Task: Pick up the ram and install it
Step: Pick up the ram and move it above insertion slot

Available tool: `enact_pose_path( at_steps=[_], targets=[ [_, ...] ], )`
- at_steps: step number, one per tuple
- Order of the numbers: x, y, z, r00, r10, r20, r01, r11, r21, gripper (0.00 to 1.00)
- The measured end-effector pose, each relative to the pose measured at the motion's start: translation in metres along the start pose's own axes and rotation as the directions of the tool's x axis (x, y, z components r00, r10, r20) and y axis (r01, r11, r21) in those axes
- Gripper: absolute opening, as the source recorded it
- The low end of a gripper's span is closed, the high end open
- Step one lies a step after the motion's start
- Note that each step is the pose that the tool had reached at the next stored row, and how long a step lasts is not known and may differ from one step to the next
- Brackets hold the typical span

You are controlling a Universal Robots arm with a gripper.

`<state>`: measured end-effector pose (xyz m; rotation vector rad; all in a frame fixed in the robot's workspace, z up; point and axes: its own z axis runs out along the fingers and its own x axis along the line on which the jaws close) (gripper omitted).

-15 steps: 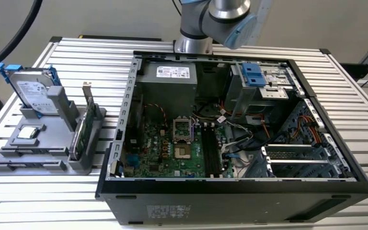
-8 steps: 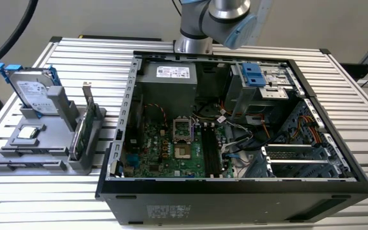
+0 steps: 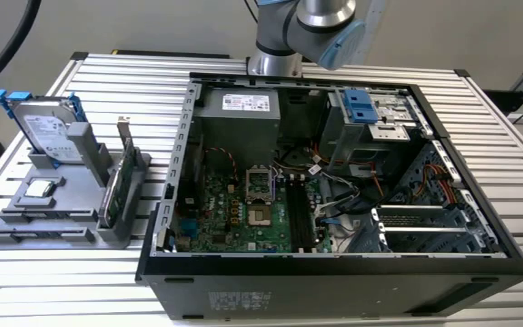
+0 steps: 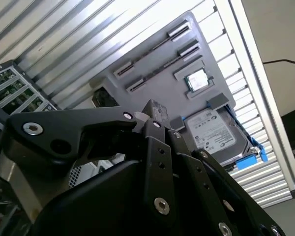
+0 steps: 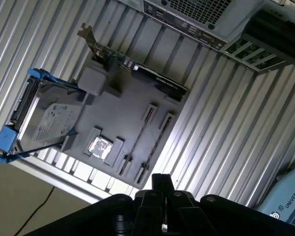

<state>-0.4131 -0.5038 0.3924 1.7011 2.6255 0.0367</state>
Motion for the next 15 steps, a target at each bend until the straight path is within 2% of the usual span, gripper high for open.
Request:
enact_pose_path(
  at_steps=[4, 8, 11, 15],
  targets=[
    [0.0, -0.0001, 0.0001, 0.9989, 0.046, 0.0003, -0.046, 0.9989, 0.0019, 0.0],
    [0.0, -0.0001, 0.0, 0.9956, 0.094, 0.0006, -0.094, 0.9956, 0.0048, 0.0],
    [0.0001, -0.0002, 0.0, 0.9914, 0.131, 0.0008, -0.131, 0.9914, 0.0072, 0.0],
    [0.0001, -0.0003, 0.0, 0.9838, 0.179, 0.0015, -0.179, 0.9837, 0.0087, 0.0]
  ],
)
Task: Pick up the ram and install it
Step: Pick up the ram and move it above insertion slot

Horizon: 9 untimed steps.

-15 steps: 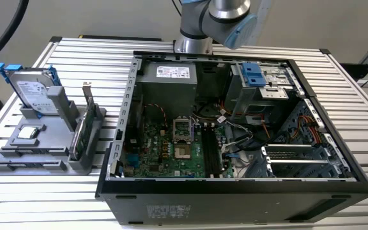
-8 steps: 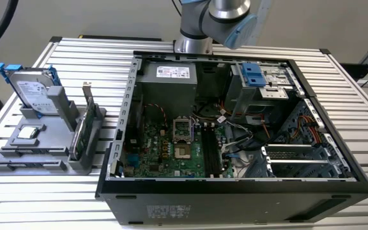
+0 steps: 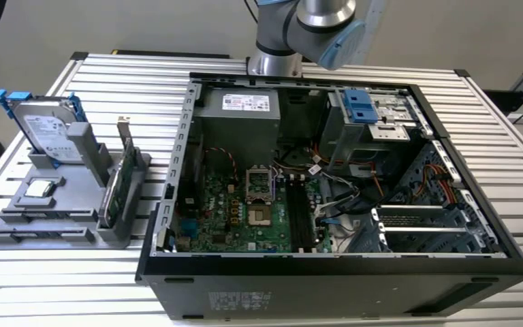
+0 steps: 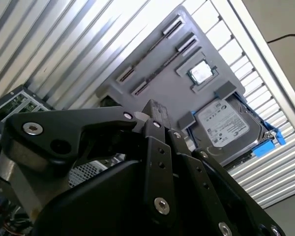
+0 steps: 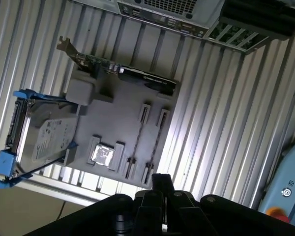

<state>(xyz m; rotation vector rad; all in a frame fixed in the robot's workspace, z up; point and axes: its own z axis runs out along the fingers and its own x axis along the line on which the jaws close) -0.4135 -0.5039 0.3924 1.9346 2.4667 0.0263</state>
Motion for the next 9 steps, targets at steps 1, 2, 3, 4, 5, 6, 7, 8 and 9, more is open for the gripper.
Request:
enact_pose_path(
  at_steps=[1, 2, 3, 4, 5, 6, 7, 8, 9],
  targets=[
    [0.0, 0.0, 0.0, 0.9999, 0.012, 0.0001, -0.012, 0.9999, 0.0004, 0.0],
    [0.0, -0.0001, 0.0, 0.9997, 0.025, 0.0002, -0.025, 0.9997, 0.0008, 0.0],
    [0.0, -0.0001, 0.0, 0.9993, 0.039, 0.0003, -0.039, 0.9993, 0.0013, 0.0],
    [0.0001, -0.0002, 0.0, 0.9987, 0.05, 0.0004, -0.05, 0.9987, 0.0018, 0.0],
    [0.0001, -0.0003, 0.0, 0.9981, 0.062, 0.0005, -0.062, 0.9981, 0.0025, 0.0],
    [0.0001, -0.0004, 0.0, 0.9974, 0.071, 0.0005, -0.071, 0.9974, 0.0029, 0.0],
    [0.0002, -0.0006, 0.0001, 0.9966, 0.083, 0.0005, -0.083, 0.9966, 0.0029, 0.0],
    [0.0002, -0.0007, 0.0, 0.9957, 0.093, 0.0007, -0.093, 0.9957, 0.003, 0.0],
    [0.0003, -0.0009, 0.0, 0.9948, 0.102, 0.001, -0.102, 0.9948, 0.003, 0.0]
  ],
)
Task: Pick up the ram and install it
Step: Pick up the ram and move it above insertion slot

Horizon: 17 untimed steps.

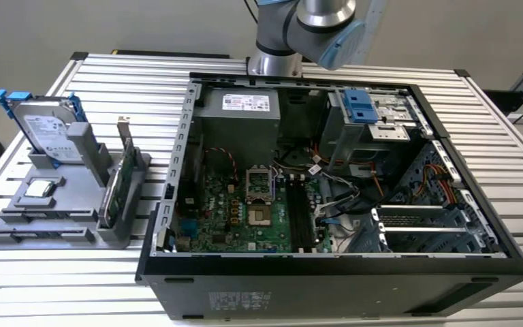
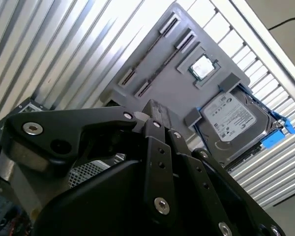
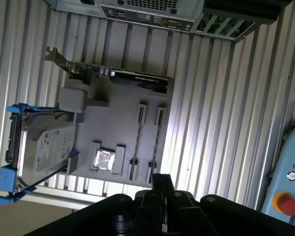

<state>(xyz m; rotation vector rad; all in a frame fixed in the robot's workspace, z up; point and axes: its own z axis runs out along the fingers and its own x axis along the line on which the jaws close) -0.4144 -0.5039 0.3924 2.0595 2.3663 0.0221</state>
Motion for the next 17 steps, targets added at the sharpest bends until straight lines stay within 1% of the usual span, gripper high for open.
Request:
enact_pose_path(
  at_steps=[4, 5, 8, 12, 17],
  targets=[
    [0.0001, -0.0004, 0.0, 0.9996, 0.03, 0.0003, -0.03, 0.9996, -0.0003, 0.0],
    [0.0001, -0.0006, 0.0001, 0.9987, 0.05, 0.0006, -0.05, 0.9987, -0.0004, 0.0],
    [0.0001, -0.0007, 0.0001, 0.9963, 0.085, 0.0012, -0.085, 0.9964, -0.0005, 0.0],
    [0.0001, -0.0009, 0.0002, 0.9918, 0.128, 0.0017, -0.128, 0.9918, -0.0009, 0.0],
    [0.0002, -0.0012, 0.0003, 0.9843, 0.176, 0.0023, -0.176, 0.9843, -0.0013, 0.0]
  ],
)
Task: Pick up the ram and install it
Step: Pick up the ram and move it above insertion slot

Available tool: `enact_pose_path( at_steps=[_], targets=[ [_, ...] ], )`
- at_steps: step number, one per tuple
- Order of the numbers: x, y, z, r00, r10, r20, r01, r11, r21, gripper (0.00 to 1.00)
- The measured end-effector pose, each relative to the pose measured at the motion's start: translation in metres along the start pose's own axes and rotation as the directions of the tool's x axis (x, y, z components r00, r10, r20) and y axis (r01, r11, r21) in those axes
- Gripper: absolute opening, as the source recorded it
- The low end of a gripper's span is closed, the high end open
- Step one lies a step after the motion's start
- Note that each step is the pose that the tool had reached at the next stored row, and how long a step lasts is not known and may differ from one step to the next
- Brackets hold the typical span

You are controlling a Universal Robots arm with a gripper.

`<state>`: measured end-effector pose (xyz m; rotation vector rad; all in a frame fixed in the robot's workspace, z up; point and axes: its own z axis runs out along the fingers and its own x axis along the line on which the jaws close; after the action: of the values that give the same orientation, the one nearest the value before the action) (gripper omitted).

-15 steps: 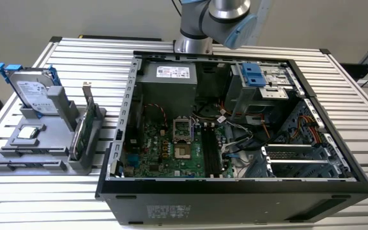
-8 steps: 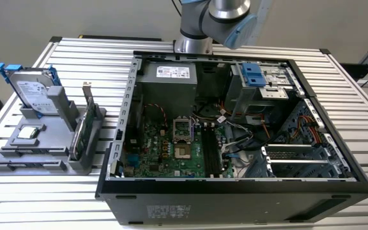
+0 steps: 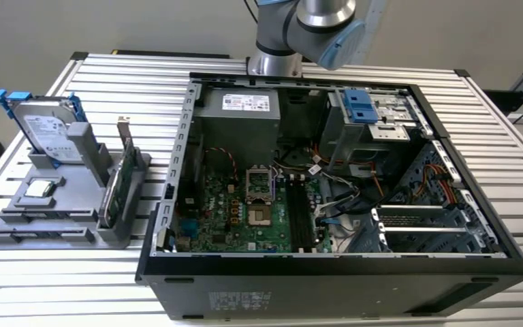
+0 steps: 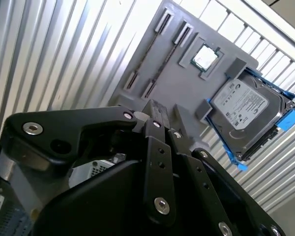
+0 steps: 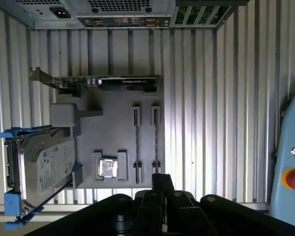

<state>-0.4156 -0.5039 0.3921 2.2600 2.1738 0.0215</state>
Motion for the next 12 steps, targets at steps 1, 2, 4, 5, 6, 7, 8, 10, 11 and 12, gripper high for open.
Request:
enact_pose_path(
  at_steps=[1, 2, 4, 5, 6, 7, 8, 10, 11, 12],
  targets=[
    [0.0, -0.0001, 0.0, 1.0, 0.009, 0.0001, -0.009, 1.0, -0.0001, 0.0],
    [0.0, -0.0001, 0.0, 0.9998, 0.018, 0.0002, -0.018, 0.9998, -0.0001, 0.0],
    [0.0, -0.0002, 0.0, 0.9994, 0.033, 0.0005, -0.033, 0.9994, -0.0002, 0.0],
    [0.0, -0.0002, 0.0001, 0.9992, 0.04, 0.0005, -0.04, 0.9992, -0.0003, 0.0],
    [0.0, -0.0003, 0.0001, 0.9989, 0.046, 0.0007, -0.046, 0.9989, -0.0003, 0.0],
    [0.0, -0.0004, 0.0001, 0.9987, 0.051, 0.0007, -0.051, 0.9987, -0.0003, 0.0],
    [0.0, -0.0004, 0.0001, 0.9985, 0.054, 0.0007, -0.054, 0.9985, -0.0004, 0.0],
    [0.0, -0.0004, 0.0001, 0.9984, 0.056, 0.0007, -0.056, 0.9984, -0.0004, 0.0],
    [0.0003, -0.0005, 0.0002, 0.9984, 0.056, 0.0007, -0.056, 0.9984, -0.0005, 0.0],
    [0.0005, -0.0005, 0.0002, 0.9984, 0.056, 0.0007, -0.056, 0.9984, -0.0004, 0.0]
  ],
)
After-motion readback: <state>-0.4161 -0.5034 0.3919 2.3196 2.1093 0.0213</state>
